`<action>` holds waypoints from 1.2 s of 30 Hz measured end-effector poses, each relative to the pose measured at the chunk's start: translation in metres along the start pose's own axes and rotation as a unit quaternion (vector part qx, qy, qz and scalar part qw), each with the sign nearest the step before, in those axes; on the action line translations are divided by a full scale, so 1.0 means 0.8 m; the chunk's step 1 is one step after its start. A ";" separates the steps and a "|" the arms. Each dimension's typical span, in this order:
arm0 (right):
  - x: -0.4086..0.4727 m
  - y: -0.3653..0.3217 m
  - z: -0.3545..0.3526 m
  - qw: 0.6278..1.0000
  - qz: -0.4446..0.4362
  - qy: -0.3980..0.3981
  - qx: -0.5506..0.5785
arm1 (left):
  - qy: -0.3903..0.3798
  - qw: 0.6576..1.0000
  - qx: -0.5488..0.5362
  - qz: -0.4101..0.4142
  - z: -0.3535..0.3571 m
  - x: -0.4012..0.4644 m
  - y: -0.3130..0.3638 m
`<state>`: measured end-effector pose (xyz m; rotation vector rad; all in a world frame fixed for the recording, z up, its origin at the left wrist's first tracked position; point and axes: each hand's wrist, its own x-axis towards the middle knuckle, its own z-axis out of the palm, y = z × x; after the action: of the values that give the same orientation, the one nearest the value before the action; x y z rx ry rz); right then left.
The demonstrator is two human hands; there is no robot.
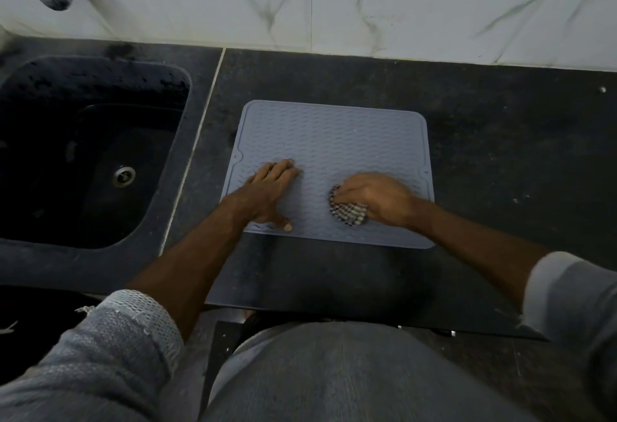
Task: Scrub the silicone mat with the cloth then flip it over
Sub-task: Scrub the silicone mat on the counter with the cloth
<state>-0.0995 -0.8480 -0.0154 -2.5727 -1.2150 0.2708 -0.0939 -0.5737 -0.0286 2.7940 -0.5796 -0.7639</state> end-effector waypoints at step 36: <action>-0.064 0.041 -0.010 0.999 0.007 0.032 0.008 | -0.006 1.000 0.002 0.004 0.006 0.010 -0.009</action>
<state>-0.1054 -0.9091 -0.0165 -2.5556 -1.1683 0.1977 -0.0877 -0.5704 -0.0382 2.7899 -0.5952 -0.7792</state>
